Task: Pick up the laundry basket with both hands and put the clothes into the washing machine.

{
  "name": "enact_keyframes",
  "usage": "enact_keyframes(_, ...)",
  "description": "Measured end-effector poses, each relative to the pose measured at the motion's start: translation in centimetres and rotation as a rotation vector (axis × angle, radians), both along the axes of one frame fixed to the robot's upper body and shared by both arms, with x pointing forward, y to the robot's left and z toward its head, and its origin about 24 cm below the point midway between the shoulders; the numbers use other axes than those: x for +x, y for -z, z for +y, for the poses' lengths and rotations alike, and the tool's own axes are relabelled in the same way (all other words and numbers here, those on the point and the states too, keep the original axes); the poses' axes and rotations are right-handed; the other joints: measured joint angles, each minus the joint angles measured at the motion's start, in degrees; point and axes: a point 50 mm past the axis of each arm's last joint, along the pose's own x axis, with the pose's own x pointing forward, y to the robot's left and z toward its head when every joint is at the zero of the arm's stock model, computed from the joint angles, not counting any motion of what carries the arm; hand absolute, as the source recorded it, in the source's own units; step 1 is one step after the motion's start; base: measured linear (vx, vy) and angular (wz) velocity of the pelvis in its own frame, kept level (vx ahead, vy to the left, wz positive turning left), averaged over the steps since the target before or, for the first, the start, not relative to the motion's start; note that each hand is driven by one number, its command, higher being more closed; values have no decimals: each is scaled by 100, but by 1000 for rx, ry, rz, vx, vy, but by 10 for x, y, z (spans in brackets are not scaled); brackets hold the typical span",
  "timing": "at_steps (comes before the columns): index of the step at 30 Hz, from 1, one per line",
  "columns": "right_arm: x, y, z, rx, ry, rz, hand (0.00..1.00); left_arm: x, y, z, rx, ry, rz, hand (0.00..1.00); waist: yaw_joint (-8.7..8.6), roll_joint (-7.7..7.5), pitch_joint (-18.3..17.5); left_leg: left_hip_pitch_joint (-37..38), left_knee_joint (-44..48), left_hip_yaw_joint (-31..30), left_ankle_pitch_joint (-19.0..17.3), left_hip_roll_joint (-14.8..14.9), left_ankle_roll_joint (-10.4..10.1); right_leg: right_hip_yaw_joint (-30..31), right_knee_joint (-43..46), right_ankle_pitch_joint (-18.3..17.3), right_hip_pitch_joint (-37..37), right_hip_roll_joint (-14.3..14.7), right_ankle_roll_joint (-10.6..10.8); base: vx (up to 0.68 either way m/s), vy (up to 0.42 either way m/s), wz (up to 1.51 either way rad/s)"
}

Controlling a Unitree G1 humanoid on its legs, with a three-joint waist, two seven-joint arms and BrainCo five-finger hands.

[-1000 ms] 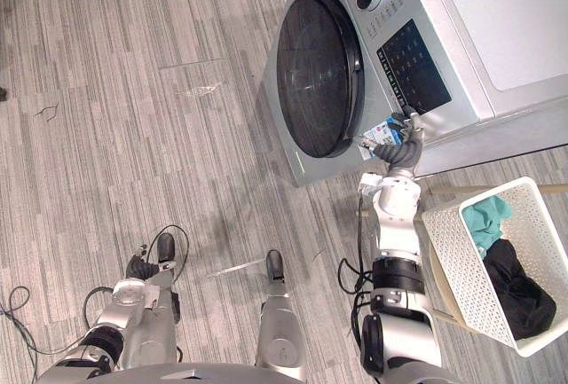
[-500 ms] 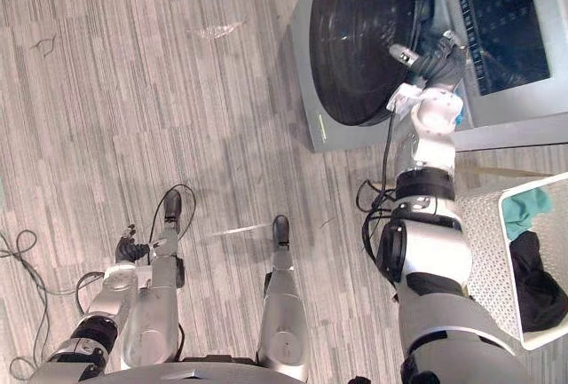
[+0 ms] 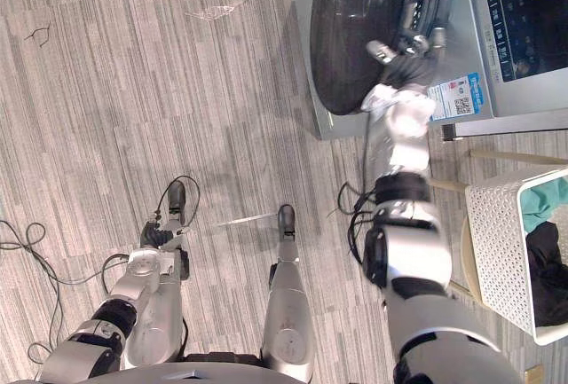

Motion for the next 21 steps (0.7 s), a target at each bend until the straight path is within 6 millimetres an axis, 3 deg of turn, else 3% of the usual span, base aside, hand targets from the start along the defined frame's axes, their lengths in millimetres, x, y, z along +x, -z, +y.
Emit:
enact_keyframes(1,-5,9,27,-37,-94,-11,0,0,0,0,-2,-8,2,0,1,0,0,52,0,4,0,18,0,18,37,-22,9,12,-5,15,-52,-11)
enact_keyframes(2,-7,14,42,-53,-157,-11,0,-1,1,0,-2,-12,3,0,3,0,0,83,0,17,-1,28,0,37,58,-34,16,21,-8,12,-54,-13)
enact_keyframes(4,-17,49,103,-96,-400,74,0,-1,1,0,-10,-25,4,0,37,0,-1,186,0,27,-56,57,-53,74,109,-116,83,56,-44,5,-52,-5)
enact_keyframes(6,-28,75,132,-109,-548,160,0,-1,0,0,-8,-25,0,0,52,4,-3,194,0,-41,-64,54,-54,18,106,-137,141,57,-43,21,-56,17)
enact_keyframes(7,-43,101,158,-117,-677,240,0,-1,0,-1,-2,-18,-4,0,93,4,-3,185,1,-119,-72,42,-52,-89,93,-162,214,49,-51,40,-56,30)
enact_keyframes(9,-54,117,172,-90,-741,283,0,0,-2,-1,-4,-23,-13,0,142,4,-6,187,2,-216,-95,20,-23,-216,97,-197,302,36,-61,51,-34,37)
enact_keyframes(12,-63,113,168,-50,-741,246,0,-2,-1,9,11,-51,-10,0,167,-46,-41,226,3,-309,-103,-75,-10,-354,98,-263,442,-47,-45,44,-14,28)
enact_keyframes(16,-60,109,129,35,-597,205,0,-10,3,28,59,-82,23,0,135,-144,-213,375,4,-196,-117,-148,38,-291,60,-274,551,-132,-28,36,-30,-5)
enact_keyframes(21,-89,164,80,77,-415,377,0,-14,5,39,73,-91,38,0,-79,-297,-713,616,2,135,-246,-109,32,33,-31,-265,591,-131,-23,40,-77,-33)
